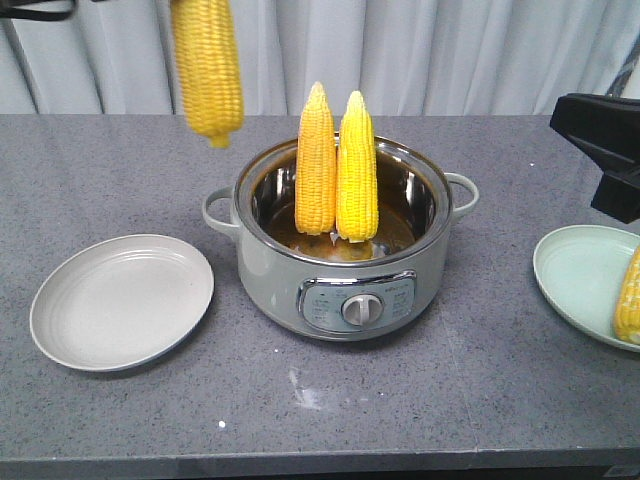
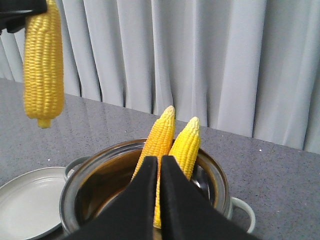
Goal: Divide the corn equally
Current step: 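Lift the corn cob with the left gripper and carry it over the beige plate, then lower the cob onto the beige plate and open the left gripper, then move the right gripper over the pot to the cob farthest from the left gripper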
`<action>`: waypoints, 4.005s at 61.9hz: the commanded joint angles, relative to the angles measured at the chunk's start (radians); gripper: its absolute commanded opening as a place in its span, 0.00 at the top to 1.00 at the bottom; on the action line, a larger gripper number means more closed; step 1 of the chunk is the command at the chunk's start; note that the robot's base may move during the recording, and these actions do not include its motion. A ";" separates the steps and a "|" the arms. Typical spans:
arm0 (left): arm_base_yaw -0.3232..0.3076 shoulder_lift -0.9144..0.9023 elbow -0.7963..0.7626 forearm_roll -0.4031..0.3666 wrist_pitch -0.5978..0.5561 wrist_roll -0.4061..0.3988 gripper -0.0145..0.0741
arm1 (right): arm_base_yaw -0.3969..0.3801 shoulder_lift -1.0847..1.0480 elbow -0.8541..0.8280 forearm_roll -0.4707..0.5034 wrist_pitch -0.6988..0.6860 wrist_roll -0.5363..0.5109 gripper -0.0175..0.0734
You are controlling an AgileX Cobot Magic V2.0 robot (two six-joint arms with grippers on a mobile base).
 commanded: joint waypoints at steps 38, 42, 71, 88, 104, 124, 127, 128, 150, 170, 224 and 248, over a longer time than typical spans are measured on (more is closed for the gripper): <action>0.314 -0.046 0.429 0.006 -0.211 -0.022 0.85 | -0.006 -0.012 -0.031 0.045 -0.011 0.002 0.82; 0.320 -0.046 0.475 0.006 -0.203 -0.022 0.85 | -0.006 -0.012 -0.031 0.045 -0.011 0.002 0.82; 0.323 -0.046 0.624 0.006 -0.091 0.055 0.84 | -0.006 -0.012 -0.031 0.046 -0.011 0.002 0.82; 0.323 -0.046 0.624 0.006 -0.120 0.055 0.76 | -0.006 -0.012 -0.031 0.046 -0.011 0.002 0.82; 0.323 -0.046 0.624 0.006 -0.167 0.054 0.52 | -0.006 -0.012 -0.031 0.046 -0.011 0.002 0.82; 0.323 -0.046 0.624 0.006 -0.082 0.055 0.41 | -0.006 -0.012 -0.031 0.046 -0.010 0.002 0.82; 0.323 -0.046 0.624 0.006 -0.070 0.055 0.41 | -0.006 -0.012 -0.031 0.046 -0.010 0.002 0.82; 0.323 -0.046 0.624 0.006 -0.068 0.055 0.41 | -0.006 -0.012 -0.031 0.046 -0.010 0.002 0.82; 0.323 -0.046 0.623 0.006 -0.070 0.051 0.41 | -0.006 -0.012 -0.031 0.048 -0.009 0.002 0.82; 0.323 -0.048 0.617 -0.087 -0.199 0.045 0.41 | -0.006 -0.012 -0.031 0.116 -0.010 0.002 0.82; 0.323 -0.048 0.618 -0.153 -0.358 0.046 0.41 | 0.106 0.270 -0.497 -0.416 -0.078 -0.264 0.79; 0.323 -0.048 0.618 -0.153 -0.358 0.047 0.41 | 0.104 0.305 -0.500 -0.372 -0.083 0.185 0.71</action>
